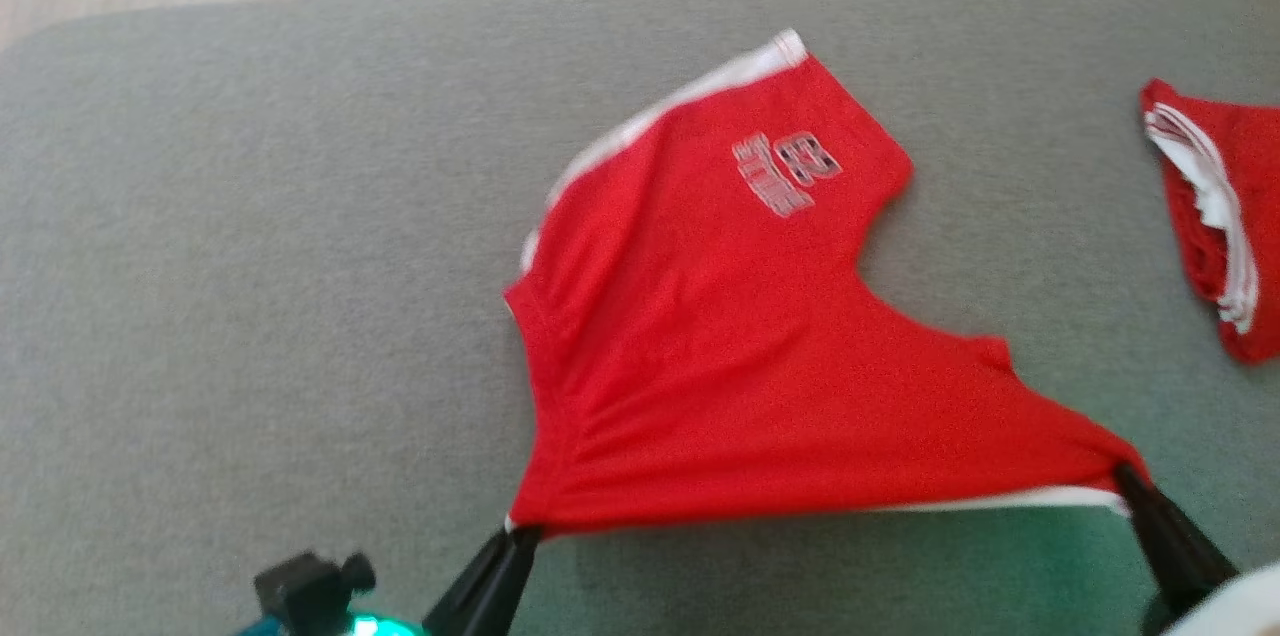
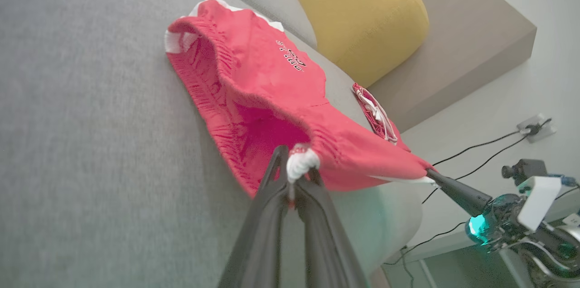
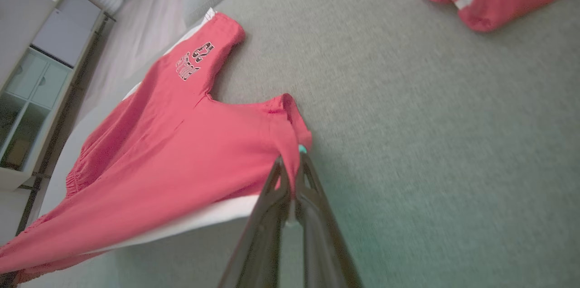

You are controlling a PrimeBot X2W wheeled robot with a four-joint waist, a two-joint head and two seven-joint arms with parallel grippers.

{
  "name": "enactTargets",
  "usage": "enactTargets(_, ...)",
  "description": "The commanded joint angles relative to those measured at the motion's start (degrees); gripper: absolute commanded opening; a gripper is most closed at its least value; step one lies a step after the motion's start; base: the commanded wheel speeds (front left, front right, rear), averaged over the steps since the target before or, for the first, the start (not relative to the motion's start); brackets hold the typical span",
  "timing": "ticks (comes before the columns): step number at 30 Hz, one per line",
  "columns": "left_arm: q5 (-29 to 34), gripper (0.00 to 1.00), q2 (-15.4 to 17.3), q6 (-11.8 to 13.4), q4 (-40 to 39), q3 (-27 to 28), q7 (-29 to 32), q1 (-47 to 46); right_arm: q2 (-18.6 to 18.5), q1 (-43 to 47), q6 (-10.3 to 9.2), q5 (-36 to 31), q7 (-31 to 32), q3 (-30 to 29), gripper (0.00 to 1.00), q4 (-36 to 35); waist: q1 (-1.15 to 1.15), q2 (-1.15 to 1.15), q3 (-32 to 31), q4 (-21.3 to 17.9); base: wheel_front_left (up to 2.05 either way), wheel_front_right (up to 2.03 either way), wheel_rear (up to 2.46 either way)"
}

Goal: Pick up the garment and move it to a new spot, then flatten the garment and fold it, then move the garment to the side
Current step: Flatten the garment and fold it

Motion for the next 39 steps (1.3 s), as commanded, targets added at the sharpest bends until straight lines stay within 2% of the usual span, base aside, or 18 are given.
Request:
enactTargets(1, -1.4, 0.0, 1.9, 0.5, -4.5, 4.2, -1.0, 0.7, -0.8, -0.6, 0.39, 1.7, 0.6, -1.1, 0.0, -5.4, 0.03, 0.0, 0.4, 1.6, 0.0, 0.0, 0.0)
enactTargets(4, -2.9, 0.0, 1.2, -0.2, -6.7, 5.8, -1.0, 1.1, -0.8, -1.9, 0.39, 1.7, 1.8, -2.2, 0.0, -7.4, 0.03, 0.0, 1.7, 2.5, 0.0, 0.0, 0.0)
enactTargets(6, -2.9, 0.0, 0.7, -1.0, -7.3, 6.7, -0.9, -1.0, -0.8, -6.2, 0.39, 1.0, 4.1, -2.5, 0.0, -7.9, 0.03, 0.0, 3.5, 3.4, 0.0, 0.0, 0.0)
enactTargets(8, -5.6, 0.0, -1.0, -2.3, -6.9, 8.1, -0.4, -3.7, -0.8, -12.7, 0.39, 0.1, 7.3, -1.9, 0.0, -7.0, 0.03, 0.0, 5.4, 4.4, 0.0, 0.0, 0.0)
enactTargets(12, -9.7, 0.0, -4.0, -3.9, -2.7, 9.6, 2.9, -10.7, -0.7, -28.0, 0.39, -2.4, 13.6, -1.1, 0.0, -0.9, 0.03, 0.0, 9.0, 7.2, 0.0, 0.0, 0.0)
enactTargets(13, -11.8, 0.0, -6.3, -4.5, 0.3, 9.9, 4.5, -14.3, -0.7, -35.3, 0.39, -4.3, 16.2, -1.6, 0.0, 3.9, 0.03, 0.0, 10.6, 8.8, 0.0, 0.0, 0.0)
enactTargets(16, -12.4, 0.0, -9.6, -5.2, 5.5, 8.8, 6.8, -19.6, -0.7, -44.2, 0.39, -7.4, 18.8, -2.9, 0.0, 11.4, 0.03, 0.0, 12.1, 11.3, 0.0, 0.0, 0.0)
enactTargets(20, -11.9, 0.0, -14.2, -5.6, 13.1, 7.4, 7.3, -25.1, -0.7, -52.1, 0.39, -11.3, 19.3, -4.1, 0.0, 19.6, 0.03, 0.0, 12.9, 13.6, 0.0, 0.0, 0.0)
enactTargets(23, -12.0, 0.0, -16.9, -5.7, 17.1, 7.9, 5.8, -27.9, -0.7, -56.6, 0.39, -13.8, 18.3, -3.7, 0.0, 24.4, 0.03, 0.0, 14.0, 13.9, 0.0, 0.0, 0.0)
enactTargets(30, -10.7, 0.0, -18.6, -5.8, 23.3, 6.9, 3.9, -31.8, -0.7, -63.2, 0.39, -18.6, 14.1, -2.2, 0.0, 32.6, 0.03, 0.0, 16.1, 13.5, 0.0, 0.0, 0.0)
enactTargets(31, -10.6, 0.23, -18.8, -5.8, 24.2, 6.8, 3.9, -32.1, -0.7, -63.8, 0.39, -19.4, 13.1, -1.9, 0.38, 33.1, 0.03, 0.0, 16.4, 13.5, 0.0, 0.0, 0.0)
enactTargets(32, -10.6, 0.43, -19.0, -5.8, 24.8, 6.5, 4.1, -32.4, -0.7, -64.2, 0.39, -19.9, 12.4, -1.6, 0.93, 33.6, 0.03, 0.0, 16.5, 13.4, 0.0, 0.0, 0.0)
enactTargets(33, -10.7, 0.89, -19.1, -5.8, 25.4, 6.2, 4.2, -32.5, -0.7, -64.4, 0.39, -20.0, 11.8, -1.4, 1.0, 34.2, 0.03, 0.0, 16.5, 13.4, 0.0, 0.0, 0.0)
enactTargets(34, -10.8, 1.0, -19.2, -5.8, 25.8, 5.9, 4.4, -32.5, -0.7, -64.6, 0.39, -20.2, 11.1, -1.3, 1.0, 34.6, 0.03, 0.0, 16.6, 13.3, 0.0, 0.0, 0.0)
enactTargets(39, -9.9, 1.0, -18.4, -5.5, 28.1, 5.7, 3.1, -32.0, -0.9, -63.5, 0.39, -20.5, 7.9, 0.1, 1.0, 33.5, 0.03, 0.0, 16.1, 12.4, 0.0, 0.0, 0.0)
